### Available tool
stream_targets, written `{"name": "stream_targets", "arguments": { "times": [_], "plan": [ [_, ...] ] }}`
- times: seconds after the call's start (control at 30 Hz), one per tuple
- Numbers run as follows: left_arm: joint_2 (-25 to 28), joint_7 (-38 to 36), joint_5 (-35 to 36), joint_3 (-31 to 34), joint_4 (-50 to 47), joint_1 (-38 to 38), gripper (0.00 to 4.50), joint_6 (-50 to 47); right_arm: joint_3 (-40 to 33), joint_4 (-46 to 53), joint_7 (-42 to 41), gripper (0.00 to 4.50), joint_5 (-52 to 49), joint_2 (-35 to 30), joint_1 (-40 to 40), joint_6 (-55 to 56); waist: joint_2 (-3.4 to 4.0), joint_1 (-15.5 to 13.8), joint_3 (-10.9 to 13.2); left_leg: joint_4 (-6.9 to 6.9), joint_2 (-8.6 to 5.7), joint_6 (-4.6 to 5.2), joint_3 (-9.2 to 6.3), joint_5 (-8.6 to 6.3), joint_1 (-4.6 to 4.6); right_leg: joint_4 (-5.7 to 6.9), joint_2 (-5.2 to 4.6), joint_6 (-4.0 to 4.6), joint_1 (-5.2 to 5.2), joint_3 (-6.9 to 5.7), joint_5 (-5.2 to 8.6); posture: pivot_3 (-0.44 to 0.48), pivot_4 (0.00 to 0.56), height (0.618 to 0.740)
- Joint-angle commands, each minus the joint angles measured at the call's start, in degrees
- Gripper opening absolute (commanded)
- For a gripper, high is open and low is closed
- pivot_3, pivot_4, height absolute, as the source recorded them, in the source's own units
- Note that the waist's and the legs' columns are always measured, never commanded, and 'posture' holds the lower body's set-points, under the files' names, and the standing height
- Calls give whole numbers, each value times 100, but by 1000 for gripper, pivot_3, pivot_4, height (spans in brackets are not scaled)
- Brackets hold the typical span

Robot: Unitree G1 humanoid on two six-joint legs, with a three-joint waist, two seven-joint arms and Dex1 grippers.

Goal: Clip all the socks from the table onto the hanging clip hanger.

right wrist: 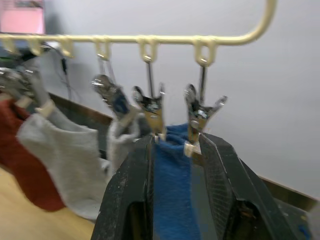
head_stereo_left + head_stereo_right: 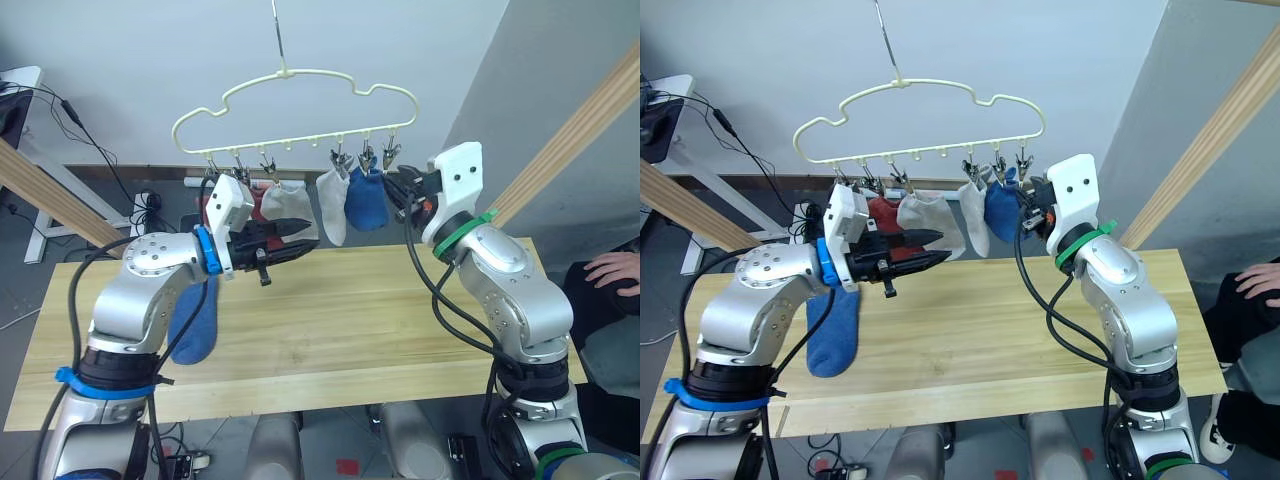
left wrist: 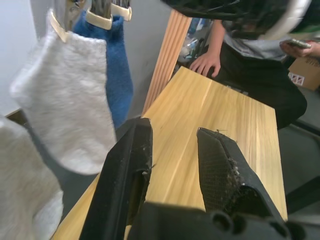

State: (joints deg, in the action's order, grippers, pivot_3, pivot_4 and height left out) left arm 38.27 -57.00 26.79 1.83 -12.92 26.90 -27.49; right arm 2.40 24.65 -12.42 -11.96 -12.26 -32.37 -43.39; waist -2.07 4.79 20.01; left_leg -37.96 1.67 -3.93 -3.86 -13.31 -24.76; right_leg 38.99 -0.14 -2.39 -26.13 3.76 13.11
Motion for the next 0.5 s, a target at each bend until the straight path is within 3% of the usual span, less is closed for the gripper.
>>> {"name": "stream_targets", "arguments": {
  "times": [0.03,0.17,0.27,0.37,0.5],
  "plan": [
    [146,43,274,219,-447,17,1697,-215,-23,-22,109,1432,102,60,-119,219,0,-3,-2,0,-1,0,0,0,0,0,-1,0,0,0,0,-61,266,735],
    [255,84,389,299,-576,-3,1697,-376,-62,-108,125,1432,93,94,-156,272,0,-10,-4,0,-1,0,0,0,0,0,-1,0,0,-1,0,-56,263,735],
    [323,110,389,316,-618,-63,1697,-402,-55,-83,102,1997,62,77,-157,233,0,-12,-4,0,-1,0,0,0,0,0,-1,0,0,-1,0,-53,263,735],
    [334,150,381,318,-633,-71,1697,-412,-22,-68,85,3027,63,59,-150,209,0,-15,-4,0,0,0,0,0,0,0,0,0,0,-1,0,-52,262,735],
    [324,194,364,314,-645,-48,1697,-428,8,-79,105,3027,91,62,-167,203,0,-17,-5,0,0,-1,0,0,0,0,0,0,0,-1,0,-52,260,735]
  ]
}}
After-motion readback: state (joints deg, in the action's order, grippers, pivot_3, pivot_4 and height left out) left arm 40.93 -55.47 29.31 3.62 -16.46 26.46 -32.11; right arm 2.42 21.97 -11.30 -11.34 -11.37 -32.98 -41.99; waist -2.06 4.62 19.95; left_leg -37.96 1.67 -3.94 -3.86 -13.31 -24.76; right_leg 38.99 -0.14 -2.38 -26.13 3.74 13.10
